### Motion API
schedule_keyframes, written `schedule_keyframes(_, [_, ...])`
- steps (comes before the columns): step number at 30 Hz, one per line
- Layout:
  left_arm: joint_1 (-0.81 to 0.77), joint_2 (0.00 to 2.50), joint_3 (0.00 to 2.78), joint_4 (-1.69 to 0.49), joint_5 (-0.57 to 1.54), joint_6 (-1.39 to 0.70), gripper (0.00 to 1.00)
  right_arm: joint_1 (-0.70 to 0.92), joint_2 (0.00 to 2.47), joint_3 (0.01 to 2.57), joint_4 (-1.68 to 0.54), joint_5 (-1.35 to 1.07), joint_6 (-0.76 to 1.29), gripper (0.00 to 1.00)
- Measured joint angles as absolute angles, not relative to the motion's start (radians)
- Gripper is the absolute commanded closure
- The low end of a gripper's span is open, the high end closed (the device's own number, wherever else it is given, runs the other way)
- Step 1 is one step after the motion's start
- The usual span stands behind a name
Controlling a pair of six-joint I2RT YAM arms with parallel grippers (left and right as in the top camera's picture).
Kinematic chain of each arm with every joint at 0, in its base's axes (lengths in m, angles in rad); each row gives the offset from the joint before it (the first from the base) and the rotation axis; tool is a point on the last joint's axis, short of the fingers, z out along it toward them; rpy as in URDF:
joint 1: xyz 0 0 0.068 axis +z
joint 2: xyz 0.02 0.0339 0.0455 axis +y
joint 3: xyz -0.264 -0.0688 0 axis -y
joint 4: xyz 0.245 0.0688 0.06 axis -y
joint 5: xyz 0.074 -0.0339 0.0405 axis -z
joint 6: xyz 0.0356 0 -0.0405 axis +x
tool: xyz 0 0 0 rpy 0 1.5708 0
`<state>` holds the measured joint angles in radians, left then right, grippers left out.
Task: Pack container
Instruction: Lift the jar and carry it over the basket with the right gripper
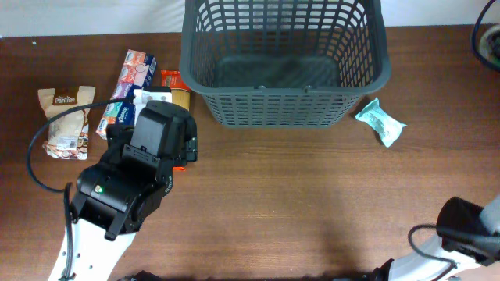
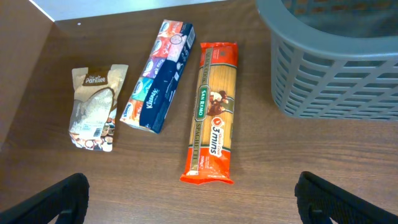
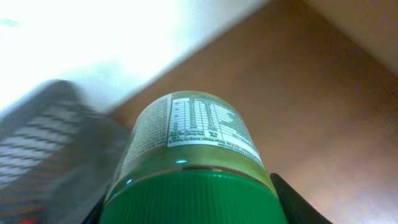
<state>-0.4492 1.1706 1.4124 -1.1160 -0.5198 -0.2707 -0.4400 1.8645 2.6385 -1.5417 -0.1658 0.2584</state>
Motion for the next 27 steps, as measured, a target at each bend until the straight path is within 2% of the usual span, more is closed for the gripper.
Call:
schedule_keyframes(4, [-0.449, 1.171, 1.412, -1.116, -0.52, -0.271, 0.01, -0.393, 1.848, 2.731, -1.543, -0.279, 0.262, 0.96])
schedule_keyframes(10, [-0.449, 1.171, 1.412, -1.122, -0.52, -0.271, 0.01, -0.178, 1.854, 2.748, -1.495, -0.351, 0.266, 0.96])
schedule_keyframes(18, [-0.449, 1.171, 1.412, -1.16, -0.52, -0.27, 0.01, 0.09, 1.894, 2.748, -1.462, -0.251, 0.245, 0.96])
schedule_keyframes(27, [-0.449, 1.171, 1.412, -1.172, -0.52, -0.271, 0.01, 0.171, 2.057, 2.749, -1.468, -0.163, 0.189, 0.96])
